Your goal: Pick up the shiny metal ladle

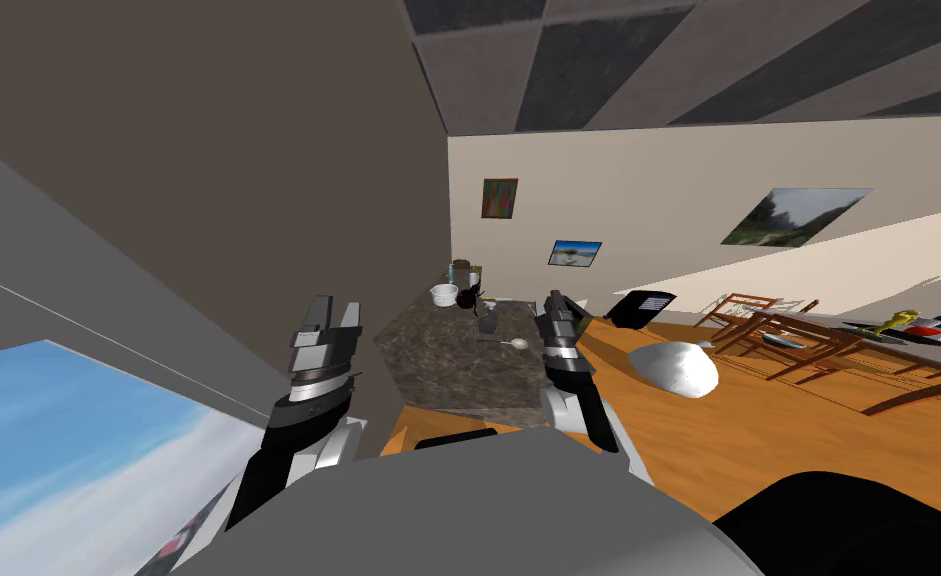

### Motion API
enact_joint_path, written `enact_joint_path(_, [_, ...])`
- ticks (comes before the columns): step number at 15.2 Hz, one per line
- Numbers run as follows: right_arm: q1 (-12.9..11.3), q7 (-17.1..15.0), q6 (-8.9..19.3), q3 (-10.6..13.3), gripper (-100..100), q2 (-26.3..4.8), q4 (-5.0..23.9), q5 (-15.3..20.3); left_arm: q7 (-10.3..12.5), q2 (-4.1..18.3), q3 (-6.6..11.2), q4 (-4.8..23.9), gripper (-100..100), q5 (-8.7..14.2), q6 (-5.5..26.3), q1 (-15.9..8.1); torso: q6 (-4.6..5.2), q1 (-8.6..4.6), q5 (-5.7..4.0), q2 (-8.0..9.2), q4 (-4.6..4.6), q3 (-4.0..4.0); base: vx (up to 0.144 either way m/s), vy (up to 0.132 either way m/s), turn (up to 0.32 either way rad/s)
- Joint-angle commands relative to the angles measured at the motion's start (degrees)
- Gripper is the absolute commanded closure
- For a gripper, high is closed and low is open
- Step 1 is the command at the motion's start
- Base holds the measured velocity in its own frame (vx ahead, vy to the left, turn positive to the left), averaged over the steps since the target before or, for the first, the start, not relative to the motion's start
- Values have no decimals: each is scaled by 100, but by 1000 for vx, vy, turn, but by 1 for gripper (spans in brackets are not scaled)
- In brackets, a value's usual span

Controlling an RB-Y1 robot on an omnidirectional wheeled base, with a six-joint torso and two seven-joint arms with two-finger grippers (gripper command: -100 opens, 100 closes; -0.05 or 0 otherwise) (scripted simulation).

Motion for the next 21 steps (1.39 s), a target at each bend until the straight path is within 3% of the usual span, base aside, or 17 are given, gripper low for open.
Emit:
enact_joint_path(1, [-11, 12, -26, 29, -100, -188, 60, 25, 0, 0, 0, 0, 0, 0, 0, 0, 0, 0, 0, 0, 0, 0, -4, 6, 27])
enact_joint_path(10, [-103, 106, -230, 265, -100, -1199, 548, 230, 0, 0, 0, 0, 0, 0, 0, -1, -2, 8, 2, 8, 1, 4, -17, 21, 74])
enact_joint_path(13, [-166, 162, -354, 409, -100, -1615, 857, 358, 0, 0, 0, 0, 0, 0, 0, 0, -2, 8, 2, 5, 1, 3, -12, 26, 101])
enact_joint_path(15, [-166, 162, -354, 409, -100, -1746, 857, 358, 0, 0, 0, 0, 0, 0, 0, 0, -1, 9, 2, 5, 1, 3, -11, 20, 63])
enact_joint_path(18, [-245, 227, -497, 572, -100, -2205, 1215, 507, 0, 0, 0, 0, 0, 0, 0, 0, -2, 6, 2, 3, 1, 2, -8, 22, 101])
enact_joint_path(20, [-245, 227, -497, 572, -100, -2350, 1215, 507, 0, 0, 0, 0, 0, 0, 0, 0, -2, 7, 2, 2, 0, 1, -7, 20, 85])
enact_joint_path(21, [-288, 262, -574, 660, -100, -2546, 1409, 587, 0, 0, 0, 0, 0, 0, 0, 0, -1, 6, 2, 2, 0, 1, -6, 22, 119])
